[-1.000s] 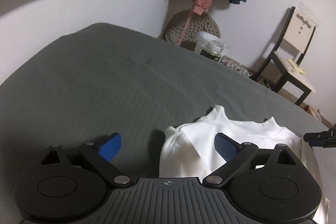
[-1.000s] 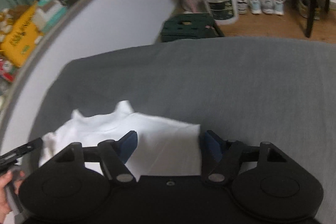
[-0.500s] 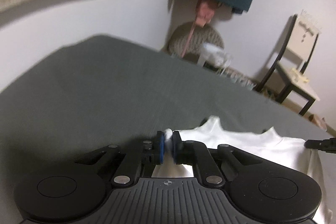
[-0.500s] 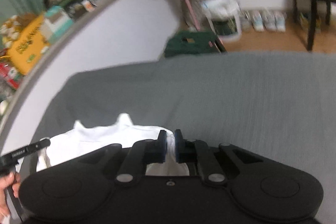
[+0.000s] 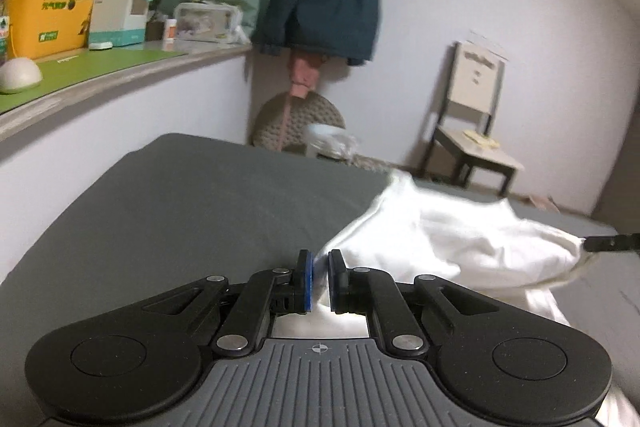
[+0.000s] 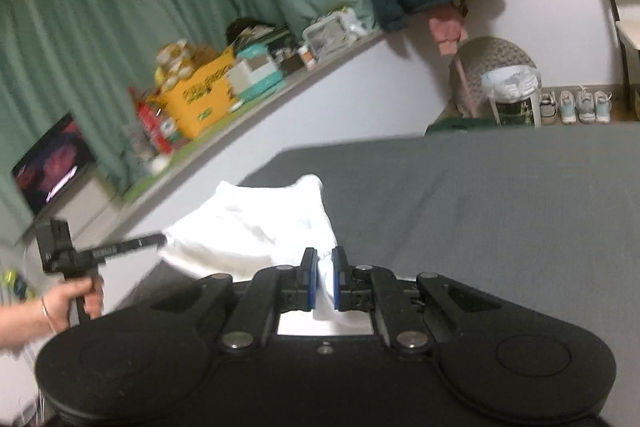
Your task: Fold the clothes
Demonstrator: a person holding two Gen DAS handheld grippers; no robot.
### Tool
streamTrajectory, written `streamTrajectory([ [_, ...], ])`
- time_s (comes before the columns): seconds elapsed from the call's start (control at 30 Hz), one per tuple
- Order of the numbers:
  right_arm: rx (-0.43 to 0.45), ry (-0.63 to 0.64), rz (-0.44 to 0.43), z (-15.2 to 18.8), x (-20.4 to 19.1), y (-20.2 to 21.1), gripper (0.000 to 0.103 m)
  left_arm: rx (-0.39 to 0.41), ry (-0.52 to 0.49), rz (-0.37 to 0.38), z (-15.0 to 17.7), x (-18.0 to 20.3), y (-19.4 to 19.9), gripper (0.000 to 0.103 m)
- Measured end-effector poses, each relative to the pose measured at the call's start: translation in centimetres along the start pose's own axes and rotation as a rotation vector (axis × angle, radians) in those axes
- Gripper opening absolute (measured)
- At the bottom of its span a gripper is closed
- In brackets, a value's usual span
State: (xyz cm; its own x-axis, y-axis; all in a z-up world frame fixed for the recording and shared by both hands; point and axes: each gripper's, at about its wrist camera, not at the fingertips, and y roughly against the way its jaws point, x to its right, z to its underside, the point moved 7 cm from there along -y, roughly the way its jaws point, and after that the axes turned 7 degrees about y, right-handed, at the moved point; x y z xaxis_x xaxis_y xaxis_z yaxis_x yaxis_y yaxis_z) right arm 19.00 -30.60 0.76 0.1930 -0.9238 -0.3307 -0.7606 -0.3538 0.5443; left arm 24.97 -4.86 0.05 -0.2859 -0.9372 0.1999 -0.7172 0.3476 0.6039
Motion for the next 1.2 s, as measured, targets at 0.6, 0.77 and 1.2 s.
streamTrajectory([
  [0.6,-0.046,0.238,0.151,4.3,-9.4,1.8,0.042,-0.191,-0.18,-0.135,8.7,2.4,8.1,0.036],
  [0.77,-0.002,0.151,0.12,2.8,-9.3,-0.7,0.052,-0.086,-0.131,-0.148,7.1,2.9,8.6,0.098],
  [1.2,-0.027,0.22,-0.007,4.6,-7.6,-2.8,0.053,-0.146,-0.404,-0.073,6.8,3.2,4.5,0.098],
])
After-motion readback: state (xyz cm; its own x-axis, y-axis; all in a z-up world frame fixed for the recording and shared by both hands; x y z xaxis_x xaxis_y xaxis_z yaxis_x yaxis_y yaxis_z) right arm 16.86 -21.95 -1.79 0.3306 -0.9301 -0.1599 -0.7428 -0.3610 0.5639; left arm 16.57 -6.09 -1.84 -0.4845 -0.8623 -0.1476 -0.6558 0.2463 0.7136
